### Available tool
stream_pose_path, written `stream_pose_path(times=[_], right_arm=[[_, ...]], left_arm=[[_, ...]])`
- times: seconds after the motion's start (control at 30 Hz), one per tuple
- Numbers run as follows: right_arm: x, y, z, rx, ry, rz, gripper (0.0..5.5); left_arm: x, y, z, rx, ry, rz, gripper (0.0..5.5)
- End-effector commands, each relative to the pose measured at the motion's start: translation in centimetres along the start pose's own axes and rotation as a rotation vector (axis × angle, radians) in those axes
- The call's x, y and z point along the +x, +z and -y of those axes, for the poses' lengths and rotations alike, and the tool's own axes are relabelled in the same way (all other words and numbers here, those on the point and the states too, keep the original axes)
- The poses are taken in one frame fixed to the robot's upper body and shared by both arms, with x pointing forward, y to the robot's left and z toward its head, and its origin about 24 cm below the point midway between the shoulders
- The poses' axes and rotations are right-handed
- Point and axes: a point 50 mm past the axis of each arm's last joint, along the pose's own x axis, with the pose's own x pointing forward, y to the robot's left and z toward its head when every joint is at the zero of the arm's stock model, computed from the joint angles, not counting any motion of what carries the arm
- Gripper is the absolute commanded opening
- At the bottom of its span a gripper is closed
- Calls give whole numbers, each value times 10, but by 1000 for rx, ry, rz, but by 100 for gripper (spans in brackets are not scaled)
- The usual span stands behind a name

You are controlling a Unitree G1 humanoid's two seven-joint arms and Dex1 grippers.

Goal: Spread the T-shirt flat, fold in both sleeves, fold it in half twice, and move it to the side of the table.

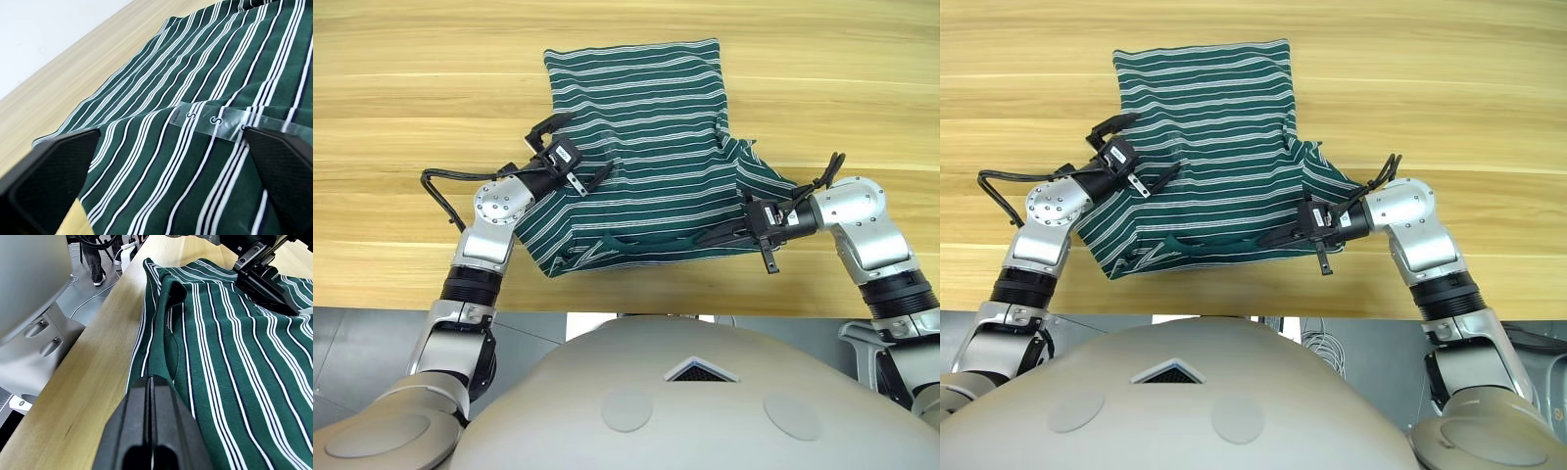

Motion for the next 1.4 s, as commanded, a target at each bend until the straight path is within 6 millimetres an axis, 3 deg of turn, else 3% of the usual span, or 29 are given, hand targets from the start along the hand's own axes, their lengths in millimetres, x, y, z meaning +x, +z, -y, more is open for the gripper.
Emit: stream_pose_path(times=[0.03, 0.13, 0.37, 0.53, 0.9, 1.2, 1.3, 1.4], right_arm=[[-1, 9, 2, -23, -16, 40, 3], [-6, 18, 14, -34, -81, 70, 3], [-6, -10, 22, -32, -147, -102, 3], [-2, -27, 13, -62, -87, -206, 3], [-4, -4, -5, -91, 38, -51, 3], [0, -5, -23, -87, 110, -67, 3], [2, 0, -8, -113, 9, -37, 3], [6, 9, 21, -138, -190, 18, 3]], left_arm=[[-1, -11, 6, -11, -26, -61, 540], [-1, -11, 7, -13, -27, -59, 540], [-1, -9, 9, -31, -33, -52, 540], [-2, -9, 10, -45, -37, -54, 540], [-2, -9, 11, -52, -42, -65, 540], [-2, -11, 9, -51, -39, -75, 540], [-1, -8, 7, -54, -28, -54, 540], [-1, 12, -2, -133, 20, 80, 540]])
